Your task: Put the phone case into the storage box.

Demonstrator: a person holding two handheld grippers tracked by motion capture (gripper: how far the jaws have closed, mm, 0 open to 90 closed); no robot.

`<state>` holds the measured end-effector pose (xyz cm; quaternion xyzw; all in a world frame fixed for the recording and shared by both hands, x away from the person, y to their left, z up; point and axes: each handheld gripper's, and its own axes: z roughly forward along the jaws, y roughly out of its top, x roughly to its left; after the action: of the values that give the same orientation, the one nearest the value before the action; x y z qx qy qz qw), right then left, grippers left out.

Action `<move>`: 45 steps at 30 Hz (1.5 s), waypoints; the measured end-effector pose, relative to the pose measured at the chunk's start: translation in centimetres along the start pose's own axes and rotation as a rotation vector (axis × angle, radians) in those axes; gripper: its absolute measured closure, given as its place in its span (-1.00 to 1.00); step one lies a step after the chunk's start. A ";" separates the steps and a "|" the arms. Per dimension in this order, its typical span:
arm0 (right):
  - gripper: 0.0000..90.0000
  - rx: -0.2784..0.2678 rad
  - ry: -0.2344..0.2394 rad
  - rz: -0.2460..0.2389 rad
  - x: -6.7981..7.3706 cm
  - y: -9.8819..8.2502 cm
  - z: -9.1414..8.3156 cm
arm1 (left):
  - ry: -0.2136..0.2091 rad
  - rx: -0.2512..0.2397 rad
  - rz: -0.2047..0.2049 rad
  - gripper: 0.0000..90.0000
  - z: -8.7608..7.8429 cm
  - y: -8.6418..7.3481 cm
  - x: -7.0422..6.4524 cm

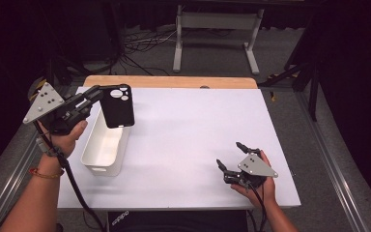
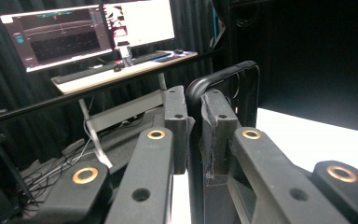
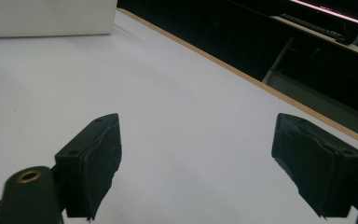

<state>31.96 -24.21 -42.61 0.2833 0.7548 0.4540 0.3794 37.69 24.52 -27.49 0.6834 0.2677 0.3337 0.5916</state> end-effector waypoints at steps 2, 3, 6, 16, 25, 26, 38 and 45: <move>-0.62 0.000 0.000 0.004 -0.1 0.0 0.0 | -0.001 -0.002 -0.001 0.84 0.1 0.0 0.1; -0.62 0.001 0.000 0.005 -0.1 0.0 0.1 | -0.003 0.000 0.002 0.84 0.3 -0.1 0.4; -0.62 0.003 0.000 0.005 -0.1 -0.1 0.1 | 0.001 0.007 -0.003 0.84 0.5 -0.2 0.6; -0.62 0.001 0.014 0.013 -0.1 -0.1 0.1 | 0.025 0.036 0.010 0.84 1.6 -1.1 2.4; -0.62 0.006 0.014 0.013 -0.1 -0.2 0.3 | 0.053 0.062 0.000 0.84 2.7 -2.0 4.3; -0.62 0.007 0.015 0.013 -0.1 -0.2 0.3 | 0.054 0.060 -0.003 0.84 2.9 -2.2 4.4; -0.62 0.015 0.035 0.039 -0.2 -0.5 0.6 | 0.078 0.101 -0.009 0.84 5.1 -4.2 6.9; -0.62 0.025 0.046 0.036 -0.1 -0.6 0.9 | 0.095 0.127 -0.026 0.84 6.4 -5.3 7.8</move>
<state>32.72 -24.14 -43.35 0.2912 0.7638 0.4577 0.3498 47.77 27.26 -32.14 0.6994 0.3248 0.3405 0.5379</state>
